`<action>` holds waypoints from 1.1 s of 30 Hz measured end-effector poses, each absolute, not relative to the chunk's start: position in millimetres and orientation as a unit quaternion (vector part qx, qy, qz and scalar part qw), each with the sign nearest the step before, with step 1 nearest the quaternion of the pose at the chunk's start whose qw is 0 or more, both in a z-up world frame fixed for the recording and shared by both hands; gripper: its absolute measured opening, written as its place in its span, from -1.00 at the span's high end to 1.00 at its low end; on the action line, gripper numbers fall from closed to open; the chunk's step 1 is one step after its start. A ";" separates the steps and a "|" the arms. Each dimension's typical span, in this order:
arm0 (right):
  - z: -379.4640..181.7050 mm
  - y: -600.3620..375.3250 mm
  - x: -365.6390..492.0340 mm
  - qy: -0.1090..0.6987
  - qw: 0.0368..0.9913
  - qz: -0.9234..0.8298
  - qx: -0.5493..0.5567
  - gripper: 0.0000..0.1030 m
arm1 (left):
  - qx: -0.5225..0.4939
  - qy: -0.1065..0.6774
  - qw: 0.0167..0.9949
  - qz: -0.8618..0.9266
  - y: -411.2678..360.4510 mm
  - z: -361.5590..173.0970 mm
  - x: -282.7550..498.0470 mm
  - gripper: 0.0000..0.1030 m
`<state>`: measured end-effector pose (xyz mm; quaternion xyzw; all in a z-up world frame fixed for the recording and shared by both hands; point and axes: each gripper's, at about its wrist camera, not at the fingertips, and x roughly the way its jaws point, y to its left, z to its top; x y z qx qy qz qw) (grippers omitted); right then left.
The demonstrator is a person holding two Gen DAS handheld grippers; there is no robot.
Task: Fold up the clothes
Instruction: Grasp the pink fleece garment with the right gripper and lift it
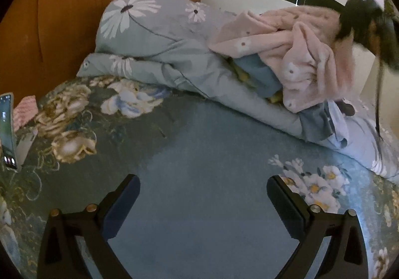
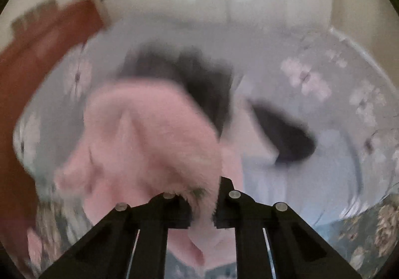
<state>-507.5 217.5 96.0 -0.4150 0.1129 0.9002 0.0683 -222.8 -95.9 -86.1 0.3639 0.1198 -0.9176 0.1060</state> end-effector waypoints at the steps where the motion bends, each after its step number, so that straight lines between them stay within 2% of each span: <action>1: 117.7 223.0 -513.1 0.112 0.080 0.908 -0.395 0.83 | 0.364 0.121 0.106 -0.917 -96.3 -86.4 -222.9 -1.00; 7: 255.6 228.7 -530.5 0.068 0.102 0.946 -0.300 0.84 | 0.375 0.127 0.102 -0.913 -97.0 -93.7 -229.2 -1.00; 14: 377.2 230.6 -478.4 0.044 0.115 0.971 -0.207 0.84 | 0.375 0.133 0.113 -0.910 -102.9 -91.4 -227.2 -1.00; 19: 418.2 250.9 -400.3 0.021 0.126 0.977 -0.169 0.84 | 0.365 0.172 0.105 -0.909 -108.8 -66.2 -201.6 -1.00; 25: 465.3 311.4 -309.1 0.068 0.171 0.972 -0.147 0.84 | 0.363 0.197 0.073 -0.908 -101.9 -26.6 -172.4 -1.00; 27: 473.9 325.4 -284.0 0.049 0.200 0.967 -0.153 0.84 | 0.357 0.200 0.061 -0.910 -97.1 -9.8 -161.6 -1.00; 33: 435.4 361.7 -214.7 0.029 0.213 0.951 -0.224 0.84 | 0.349 0.180 0.023 -0.919 -72.1 27.6 -124.5 -1.00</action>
